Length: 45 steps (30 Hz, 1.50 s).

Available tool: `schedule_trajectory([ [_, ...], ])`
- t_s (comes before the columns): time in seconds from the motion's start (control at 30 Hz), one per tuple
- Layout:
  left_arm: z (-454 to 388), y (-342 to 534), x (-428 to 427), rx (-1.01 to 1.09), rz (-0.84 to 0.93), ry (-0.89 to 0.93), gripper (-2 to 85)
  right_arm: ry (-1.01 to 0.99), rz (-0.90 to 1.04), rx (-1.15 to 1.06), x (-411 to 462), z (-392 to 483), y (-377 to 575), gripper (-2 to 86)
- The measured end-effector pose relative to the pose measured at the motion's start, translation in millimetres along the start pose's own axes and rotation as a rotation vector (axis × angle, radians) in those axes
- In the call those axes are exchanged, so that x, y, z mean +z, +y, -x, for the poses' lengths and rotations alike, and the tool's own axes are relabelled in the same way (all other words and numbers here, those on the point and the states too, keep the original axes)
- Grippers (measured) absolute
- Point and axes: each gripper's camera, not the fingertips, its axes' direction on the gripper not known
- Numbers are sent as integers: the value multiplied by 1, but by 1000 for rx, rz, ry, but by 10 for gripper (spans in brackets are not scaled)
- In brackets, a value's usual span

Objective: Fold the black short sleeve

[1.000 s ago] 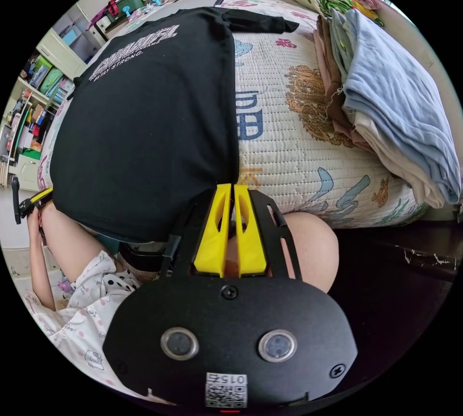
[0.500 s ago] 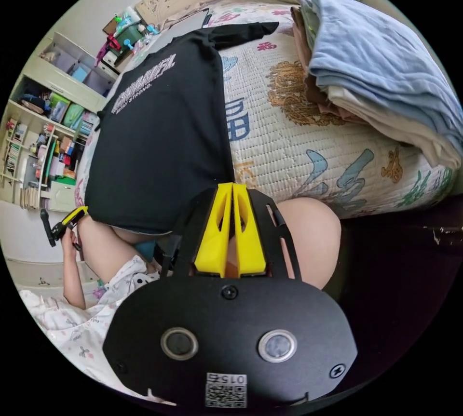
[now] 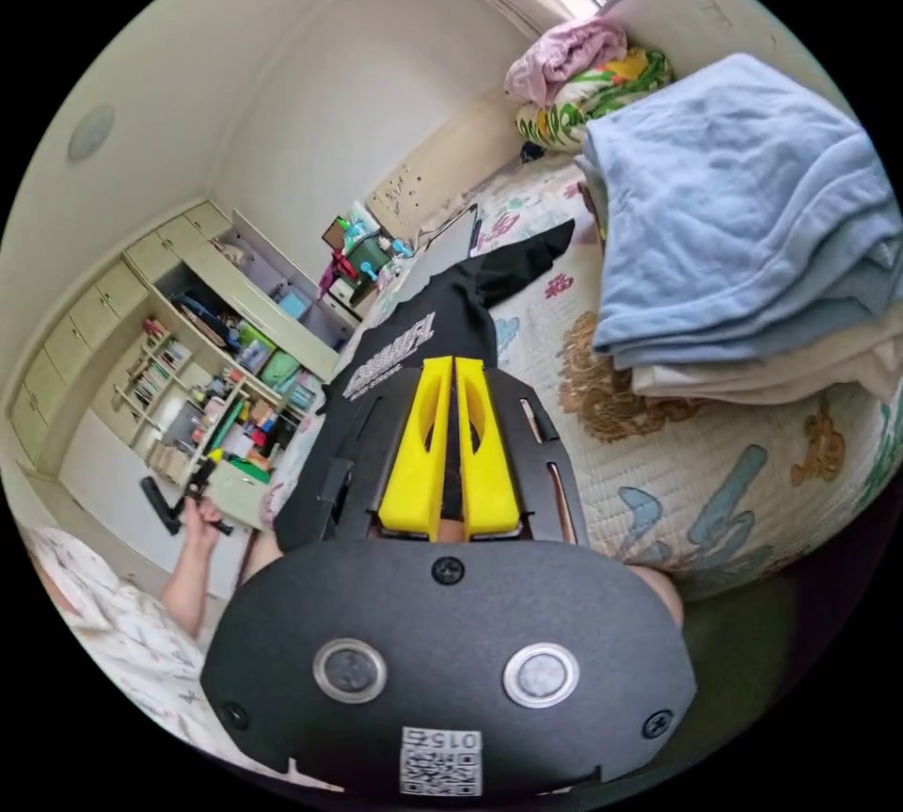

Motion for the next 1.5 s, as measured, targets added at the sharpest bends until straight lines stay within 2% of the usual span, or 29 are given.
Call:
schedule_trajectory([
  [0.07,-12,-9,28,-23,0,77,-8,-91,-110,48,-28,20,3,-4],
  [0.13,-37,-9,67,-16,-7,143,-8,-132,-339,184,-88,56,10,-5],
  [0.23,-66,6,114,-86,-28,244,-9,-284,-606,132,-169,118,21,-5],
  [0.37,-104,26,165,-112,53,384,-9,-514,-766,-12,-241,189,40,-5],
  [0.53,-139,43,179,-31,192,301,-8,-703,-879,-146,-296,247,71,-5],
  [0.7,-147,67,174,53,306,184,-8,-714,-931,-236,-319,288,87,-5],
  [0.93,-160,101,188,-40,323,113,-9,-748,-986,-286,-329,322,80,-6],
  [1.13,-203,85,245,-14,321,156,-8,-824,-992,-230,-306,313,42,-5],
  [1.27,-224,75,293,-26,340,200,-9,-811,-972,-289,-292,312,10,-5],
  [1.4,-248,68,346,-19,355,248,-9,-682,-1002,-299,-257,288,-33,-5],
  [1.5,-261,66,386,-12,375,273,-8,-433,-1018,-105,-202,239,-75,-5],
])
